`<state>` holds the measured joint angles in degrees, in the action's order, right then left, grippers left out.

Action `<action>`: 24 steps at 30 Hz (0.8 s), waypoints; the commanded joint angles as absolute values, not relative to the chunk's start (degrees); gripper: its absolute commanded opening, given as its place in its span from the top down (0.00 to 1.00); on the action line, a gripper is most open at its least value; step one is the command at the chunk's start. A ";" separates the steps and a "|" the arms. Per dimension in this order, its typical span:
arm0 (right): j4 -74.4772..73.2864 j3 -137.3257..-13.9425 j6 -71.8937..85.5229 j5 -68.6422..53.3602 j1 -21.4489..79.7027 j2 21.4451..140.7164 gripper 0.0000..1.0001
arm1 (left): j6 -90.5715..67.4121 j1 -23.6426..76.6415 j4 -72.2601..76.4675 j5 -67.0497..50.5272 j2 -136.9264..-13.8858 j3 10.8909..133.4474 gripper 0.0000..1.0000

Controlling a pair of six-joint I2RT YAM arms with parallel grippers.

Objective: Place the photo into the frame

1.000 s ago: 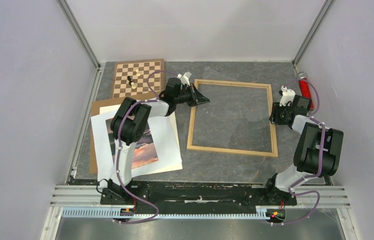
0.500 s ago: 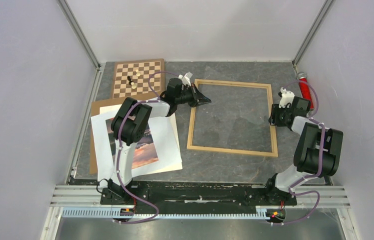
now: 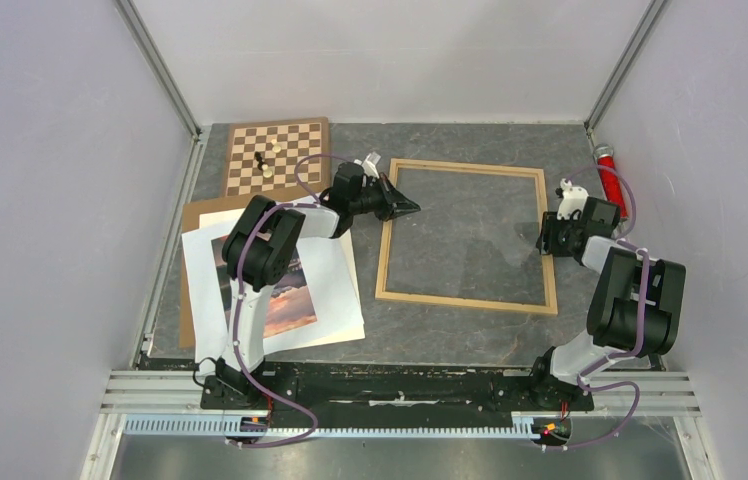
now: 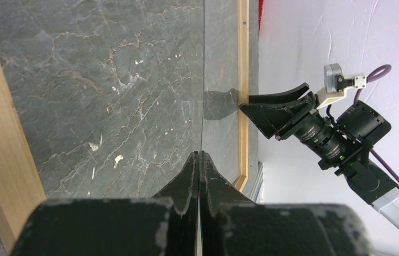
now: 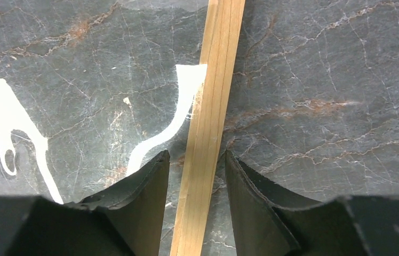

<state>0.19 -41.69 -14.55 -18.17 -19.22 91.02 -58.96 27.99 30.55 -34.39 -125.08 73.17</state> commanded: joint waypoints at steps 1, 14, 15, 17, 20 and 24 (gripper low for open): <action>1.34 -41.26 -13.93 -18.92 -18.65 89.52 0.54 | -63.37 28.84 32.59 -33.69 -123.53 72.60 0.98; 1.48 -40.78 -13.70 -18.90 -18.46 89.53 0.54 | -63.98 28.83 30.61 -32.45 -123.13 71.64 0.98; 1.50 -40.76 -13.71 -18.97 -18.46 89.56 0.53 | -63.98 28.87 30.59 -32.40 -123.19 71.63 0.98; 1.58 -40.69 -13.62 -19.03 -18.37 89.64 0.53 | -63.98 28.92 30.55 -32.41 -123.31 71.72 0.98; 1.58 -40.69 -13.55 -19.07 -18.24 89.69 0.53 | -63.92 29.01 30.52 -32.26 -123.32 71.84 0.98; 1.76 -40.61 -13.54 -19.21 -18.11 89.74 0.53 | -63.61 29.28 30.01 -31.99 -123.38 72.07 0.98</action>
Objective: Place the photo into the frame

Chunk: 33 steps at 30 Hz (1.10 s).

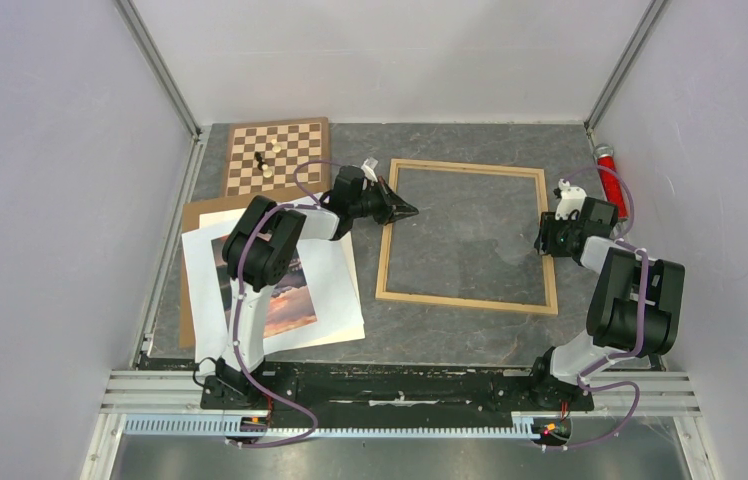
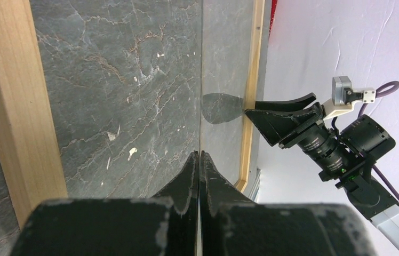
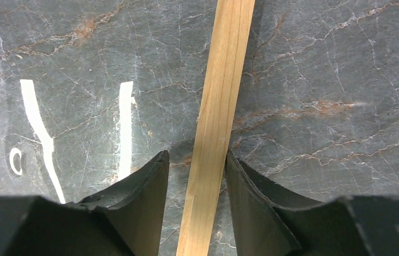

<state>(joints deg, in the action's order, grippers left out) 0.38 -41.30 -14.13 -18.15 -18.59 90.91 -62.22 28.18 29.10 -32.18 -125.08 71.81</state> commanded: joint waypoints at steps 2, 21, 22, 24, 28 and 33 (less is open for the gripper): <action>1.76 -40.61 -13.54 -19.11 -18.00 89.81 0.53 | -63.39 29.37 29.73 -32.01 -123.40 72.07 0.98; 1.67 -40.87 -13.38 -18.50 -17.95 89.42 0.52 | -58.97 29.62 21.70 -33.13 -121.93 73.99 0.98; 1.67 -40.87 -13.36 -18.37 -17.93 89.42 0.51 | -58.57 29.63 20.90 -33.20 -121.82 74.25 0.98; 1.67 -40.95 -13.39 -18.34 -17.93 89.49 0.51 | -58.07 29.62 20.06 -33.31 -121.63 74.44 0.98; 1.50 -41.43 -13.36 -18.29 -17.93 89.64 0.51 | -57.08 29.62 18.64 -33.76 -121.21 75.00 0.98; 0.73 -42.45 -13.84 -17.72 -17.94 89.40 0.51 | -56.80 29.34 15.27 -34.73 -121.19 76.44 0.98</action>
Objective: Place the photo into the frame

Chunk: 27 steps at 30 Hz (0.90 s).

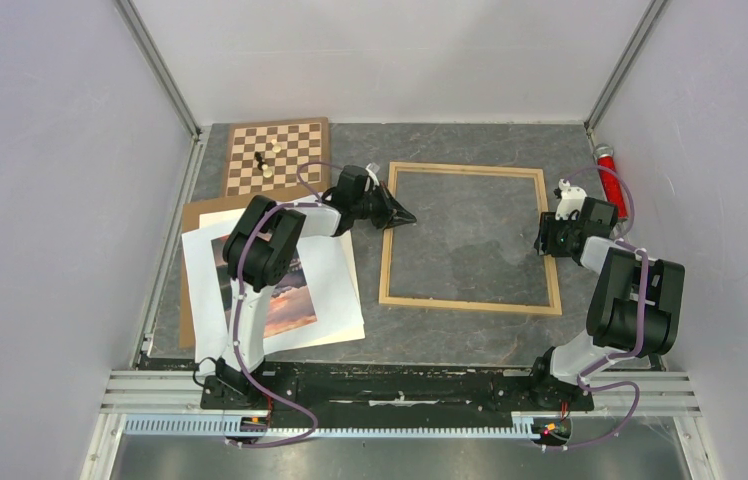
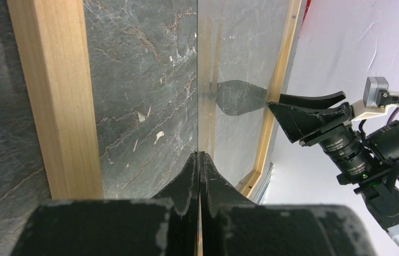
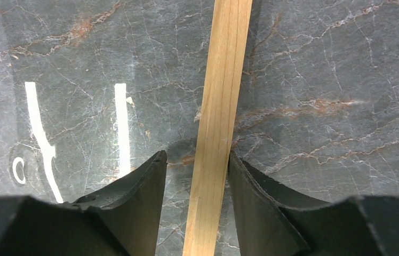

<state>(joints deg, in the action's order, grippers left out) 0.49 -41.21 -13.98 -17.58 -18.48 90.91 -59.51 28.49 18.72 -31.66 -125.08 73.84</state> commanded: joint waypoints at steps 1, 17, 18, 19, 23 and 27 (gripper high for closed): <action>0.70 -42.53 -13.80 -17.56 -17.94 89.43 0.51 | -56.98 29.23 14.91 -34.88 -121.06 76.67 0.98; -2.64 -42.03 -17.01 -17.47 -18.06 87.71 0.52 | -60.79 28.92 11.01 -37.26 -120.16 77.06 0.98; -2.66 -41.51 -17.13 -17.56 -18.03 87.40 0.52 | -60.59 28.98 10.85 -37.18 -119.95 76.76 0.98; -2.72 -40.80 -17.35 -17.76 -18.05 87.10 0.54 | -59.97 29.01 10.39 -37.10 -119.71 76.33 0.98; -2.89 -38.58 -18.46 -18.67 -17.97 85.89 0.59 | -57.68 29.04 8.27 -36.92 -118.87 75.26 0.98; -2.90 -36.32 -19.41 -19.41 -17.77 84.76 0.62 | -53.96 28.96 4.91 -36.58 -117.86 74.88 0.98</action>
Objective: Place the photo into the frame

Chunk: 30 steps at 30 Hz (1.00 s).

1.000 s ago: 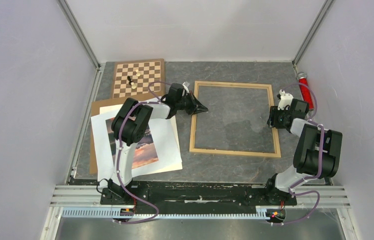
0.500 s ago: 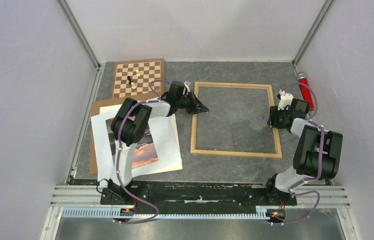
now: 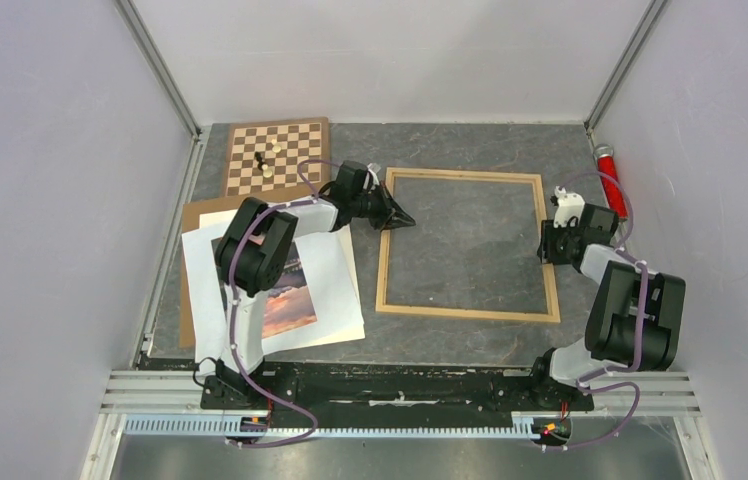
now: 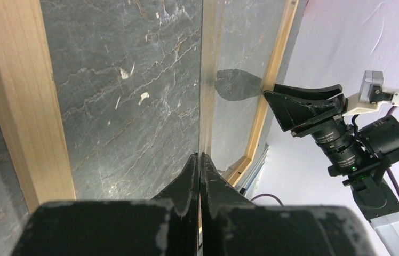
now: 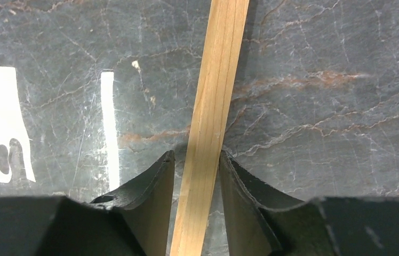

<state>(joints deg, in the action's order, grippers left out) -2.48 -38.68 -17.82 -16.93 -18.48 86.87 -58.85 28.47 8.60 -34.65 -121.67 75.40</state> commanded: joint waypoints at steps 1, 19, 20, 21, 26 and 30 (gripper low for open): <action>-2.90 -35.85 -19.67 -19.55 -17.72 84.49 0.63 | -52.84 28.93 3.86 -36.24 -117.63 74.69 0.98; -2.17 -29.64 -21.88 -22.34 -15.73 80.77 0.67 | -39.08 28.48 -7.03 -34.38 -112.33 70.34 0.98; -2.20 -29.54 -21.89 -22.55 -15.48 80.89 0.67 | -38.45 28.46 -7.16 -34.58 -112.31 70.15 0.98; -2.19 -29.49 -21.88 -22.63 -15.37 80.94 0.67 | -37.93 28.41 -7.35 -34.77 -112.30 70.06 0.98; -2.36 -29.16 -22.58 -22.50 -14.89 81.12 0.67 | -34.84 27.80 -8.83 -35.20 -113.04 70.06 0.98; -3.35 -29.10 -23.58 -22.30 -14.81 81.26 0.67 | -33.51 27.17 -10.11 -35.21 -114.22 70.70 0.98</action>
<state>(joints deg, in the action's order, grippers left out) 0.91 -31.09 -21.54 -20.62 -15.86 80.62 -38.65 27.75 -7.60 -33.58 -115.11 70.35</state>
